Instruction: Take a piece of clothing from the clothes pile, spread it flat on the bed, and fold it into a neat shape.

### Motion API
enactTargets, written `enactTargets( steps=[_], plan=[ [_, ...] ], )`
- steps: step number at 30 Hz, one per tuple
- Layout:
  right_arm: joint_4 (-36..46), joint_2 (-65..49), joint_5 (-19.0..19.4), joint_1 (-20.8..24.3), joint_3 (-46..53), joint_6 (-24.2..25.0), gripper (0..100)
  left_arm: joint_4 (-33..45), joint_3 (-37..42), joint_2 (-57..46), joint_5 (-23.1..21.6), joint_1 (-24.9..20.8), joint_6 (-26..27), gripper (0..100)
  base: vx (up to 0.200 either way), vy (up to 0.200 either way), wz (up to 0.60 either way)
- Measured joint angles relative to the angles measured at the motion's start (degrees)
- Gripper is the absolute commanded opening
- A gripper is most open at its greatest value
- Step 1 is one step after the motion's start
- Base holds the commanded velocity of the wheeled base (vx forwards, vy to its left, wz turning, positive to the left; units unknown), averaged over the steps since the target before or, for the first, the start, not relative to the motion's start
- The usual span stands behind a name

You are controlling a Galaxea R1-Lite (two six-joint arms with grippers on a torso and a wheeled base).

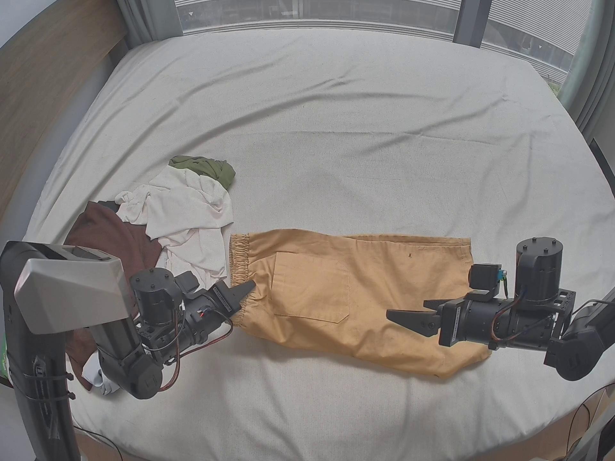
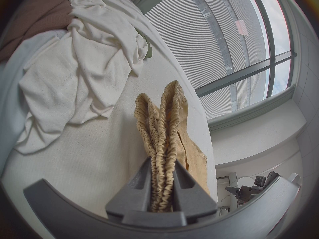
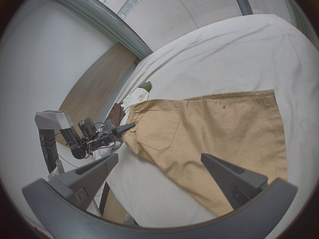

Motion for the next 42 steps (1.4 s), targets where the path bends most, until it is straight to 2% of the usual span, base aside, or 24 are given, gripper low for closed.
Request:
enactTargets(
  steps=[7, 17, 28, 42],
  plan=[
    [0.0, 0.02, 0.01, -0.24, 0.04, -0.02, 100, 0.0, 5.23, -3.72, 0.24, 0.11, 1.41, 0, 0.0, 0.0, 0.0],
    [-3.75, 0.85, 0.0, -0.28, 0.56, 0.05, 100, -0.13, 10.93, -7.0, -0.9, 4.77, 4.22, 0, 0.0, 0.0, 0.0],
    [-7.78, 2.86, -0.02, 0.37, 1.72, 0.06, 100, -0.09, 13.4, -9.4, -1.78, 7.8, 6.81, 0, 0.0, 0.0, 0.0],
    [-8.3, 3.78, 0.0, 1.0, 1.71, 0.18, 100, -0.22, 15.37, -11.06, -2.79, 8.19, 7.22, 0, 0.0, 0.0, 0.0]
  ],
)
